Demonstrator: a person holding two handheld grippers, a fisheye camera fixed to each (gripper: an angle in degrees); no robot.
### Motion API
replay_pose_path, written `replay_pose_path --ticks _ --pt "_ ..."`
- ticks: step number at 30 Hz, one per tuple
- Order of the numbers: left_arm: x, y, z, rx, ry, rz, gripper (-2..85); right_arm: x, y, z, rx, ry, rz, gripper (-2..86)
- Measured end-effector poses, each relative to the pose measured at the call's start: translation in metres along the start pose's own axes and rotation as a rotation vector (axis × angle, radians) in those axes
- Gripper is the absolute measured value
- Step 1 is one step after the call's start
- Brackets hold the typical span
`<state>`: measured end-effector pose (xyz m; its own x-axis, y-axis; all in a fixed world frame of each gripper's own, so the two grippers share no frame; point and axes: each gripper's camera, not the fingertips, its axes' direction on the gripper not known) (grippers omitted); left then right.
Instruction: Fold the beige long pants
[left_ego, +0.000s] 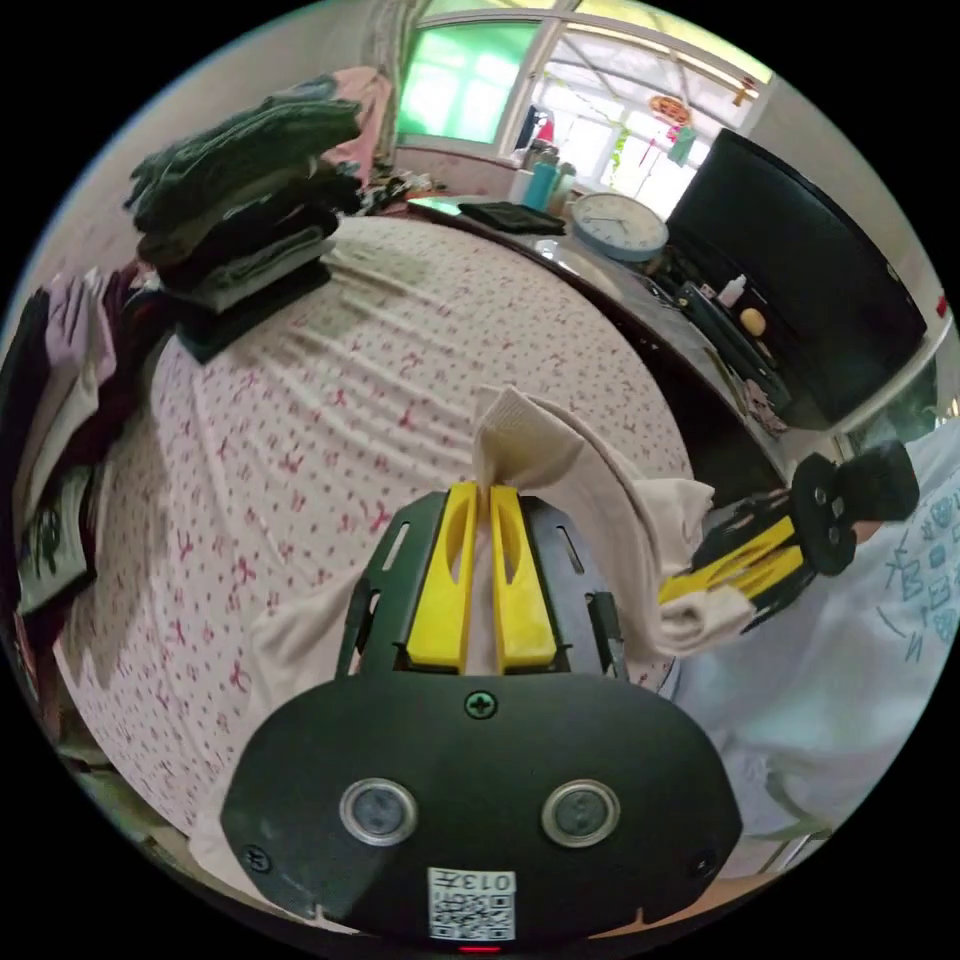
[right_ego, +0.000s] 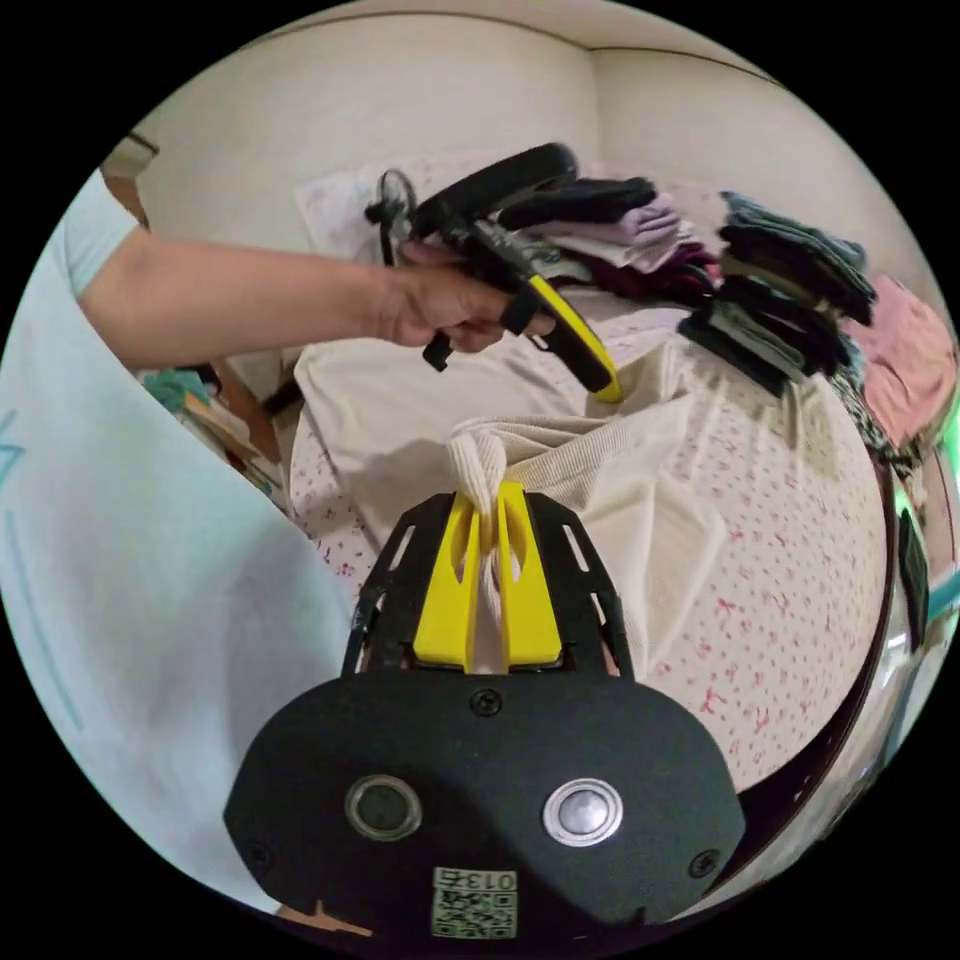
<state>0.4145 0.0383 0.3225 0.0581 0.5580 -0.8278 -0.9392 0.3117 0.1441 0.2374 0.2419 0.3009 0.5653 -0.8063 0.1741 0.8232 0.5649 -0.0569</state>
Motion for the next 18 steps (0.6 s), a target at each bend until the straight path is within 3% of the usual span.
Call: replay_pose_path --ticks 6,10,13,18 --pt "-0.033 0.047 0.013 -0.027 0.031 -0.177 1.2 -0.056 -0.084 0.072 -0.206 0.037 -0.158 6.1" --pt "-0.047 0.081 -0.005 0.008 0.022 -0.299 2.3 -0.075 -0.132 0.081 -0.299 -0.072 -0.209 9.3" --pt "-0.049 0.111 -0.023 0.057 0.092 -0.369 4.3 -0.058 -0.163 0.044 -0.164 -0.278 -0.213 7.2" --pt "-0.022 0.133 -0.018 0.041 0.251 -0.419 9.8 0.021 -0.21 0.013 -0.096 -0.122 -0.05 7.4"
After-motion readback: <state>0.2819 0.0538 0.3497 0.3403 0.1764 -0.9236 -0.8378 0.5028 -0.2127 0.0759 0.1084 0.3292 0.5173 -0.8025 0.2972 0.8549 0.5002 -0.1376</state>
